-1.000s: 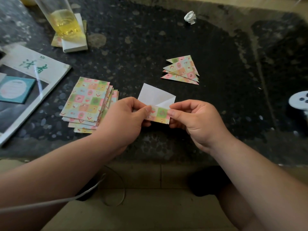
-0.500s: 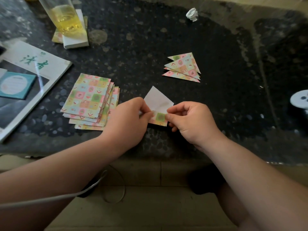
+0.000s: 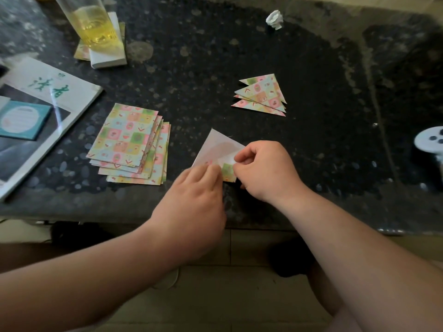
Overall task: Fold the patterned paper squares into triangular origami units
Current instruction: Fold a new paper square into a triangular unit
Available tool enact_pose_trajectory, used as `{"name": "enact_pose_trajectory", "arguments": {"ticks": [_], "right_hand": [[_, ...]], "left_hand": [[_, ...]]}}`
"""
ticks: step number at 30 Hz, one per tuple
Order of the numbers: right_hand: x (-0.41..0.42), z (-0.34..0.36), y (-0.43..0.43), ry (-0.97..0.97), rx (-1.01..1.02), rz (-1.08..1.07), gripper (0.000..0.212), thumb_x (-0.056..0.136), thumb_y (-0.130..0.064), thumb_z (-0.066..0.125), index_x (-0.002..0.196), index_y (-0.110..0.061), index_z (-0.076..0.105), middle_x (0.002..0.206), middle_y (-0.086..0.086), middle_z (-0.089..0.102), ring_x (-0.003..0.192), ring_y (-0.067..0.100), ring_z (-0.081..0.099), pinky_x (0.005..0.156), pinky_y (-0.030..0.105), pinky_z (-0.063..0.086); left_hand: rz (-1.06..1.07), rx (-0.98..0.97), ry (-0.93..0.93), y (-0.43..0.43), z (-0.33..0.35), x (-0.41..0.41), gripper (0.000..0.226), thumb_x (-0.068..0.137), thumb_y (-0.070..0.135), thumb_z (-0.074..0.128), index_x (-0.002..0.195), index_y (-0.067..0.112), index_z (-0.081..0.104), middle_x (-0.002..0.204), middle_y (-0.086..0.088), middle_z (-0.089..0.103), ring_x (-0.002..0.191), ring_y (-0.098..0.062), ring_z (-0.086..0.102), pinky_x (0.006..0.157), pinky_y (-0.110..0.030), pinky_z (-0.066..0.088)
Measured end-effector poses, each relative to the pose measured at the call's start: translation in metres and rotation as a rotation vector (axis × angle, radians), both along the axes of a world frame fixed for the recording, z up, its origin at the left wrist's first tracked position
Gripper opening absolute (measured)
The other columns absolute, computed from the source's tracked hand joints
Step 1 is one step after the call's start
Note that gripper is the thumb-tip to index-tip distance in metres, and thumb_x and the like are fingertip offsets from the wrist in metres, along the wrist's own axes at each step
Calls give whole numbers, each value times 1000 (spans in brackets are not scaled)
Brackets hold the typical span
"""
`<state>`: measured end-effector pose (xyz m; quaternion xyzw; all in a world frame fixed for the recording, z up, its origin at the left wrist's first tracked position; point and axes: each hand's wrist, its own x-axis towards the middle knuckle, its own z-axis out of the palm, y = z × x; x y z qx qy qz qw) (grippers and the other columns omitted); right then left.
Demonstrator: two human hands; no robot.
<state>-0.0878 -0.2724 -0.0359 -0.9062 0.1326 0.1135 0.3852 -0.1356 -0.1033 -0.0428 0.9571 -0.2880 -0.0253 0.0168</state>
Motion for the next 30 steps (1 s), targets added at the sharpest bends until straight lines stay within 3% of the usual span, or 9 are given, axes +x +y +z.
{"name": "enact_pose_trajectory", "arguments": {"ticks": [2, 6, 10, 14, 17, 20, 24, 27, 30], "right_hand": [[0, -1, 1, 0, -9, 3, 13, 86, -17, 74, 87, -29, 69, 86, -7, 72, 79, 15, 72, 76, 39, 64], [-1, 2, 1, -2, -22, 17, 17, 88, -17, 74, 88, -32, 67, 88, -7, 72, 80, 15, 72, 78, 38, 63], [-4, 5, 1, 2, -48, 36, 18, 89, -16, 74, 89, -32, 66, 89, -7, 70, 81, 15, 71, 78, 38, 63], [-4, 8, -2, 22, -95, 52, 17, 88, -17, 75, 92, -31, 67, 86, -9, 68, 79, 10, 67, 68, 28, 58], [-5, 9, -5, 24, -133, 78, 13, 88, -23, 77, 95, -31, 69, 82, -11, 67, 74, 6, 64, 60, 20, 48], [-5, 9, -6, 23, -154, 101, 15, 89, -29, 78, 102, -31, 71, 83, -11, 67, 76, 7, 65, 67, 23, 55], [-4, 12, -7, 19, -170, 147, 23, 90, -31, 77, 111, -32, 71, 87, -12, 67, 80, 7, 65, 72, 25, 56], [-7, 17, -3, -20, -256, 269, 32, 96, -29, 68, 127, -33, 70, 106, -11, 71, 95, 11, 66, 84, 31, 58], [-17, 25, 8, -49, -382, 460, 44, 97, -28, 53, 137, -45, 62, 127, -6, 70, 114, 22, 65, 93, 38, 56]], "left_hand": [[2, 79, 31, -2, 1, -7, 73, 89, 50, 59, 135, -7, 58, 135, -23, 59, 129, -37, 54, 117, -40, 32], [2, 162, 97, -5, 3, -9, 99, 87, 78, 44, 146, -1, 48, 149, -23, 49, 141, -36, 45, 118, -42, 26], [-16, 179, 142, -12, 4, -11, 102, 83, 82, 47, 149, 4, 46, 148, -28, 48, 140, -42, 44, 118, -49, 33], [-4, 225, 187, -17, 10, -11, 107, 88, 84, 30, 162, 11, 7, 165, -27, 13, 152, -47, 11, 125, -55, 13], [4, 258, 200, -18, 11, -14, 111, 85, 88, 28, 161, 16, -9, 167, -23, -2, 151, -53, 5, 121, -62, 15], [12, 290, 207, -17, 12, -18, 114, 84, 90, 23, 159, 16, -18, 167, -22, -11, 150, -53, 3, 119, -64, 17], [49, 245, 241, -10, 17, -17, 108, 84, 90, 20, 162, 20, -7, 169, -14, -7, 153, -44, 6, 124, -55, 15], [91, 179, 267, 0, 19, -15, 103, 84, 88, 18, 160, 18, 28, 166, -11, 26, 146, -36, 31, 120, -48, 28], [100, 129, 251, 8, 13, -15, 104, 85, 85, 22, 156, 9, 38, 161, -11, 37, 144, -29, 39, 119, -40, 28]]}}
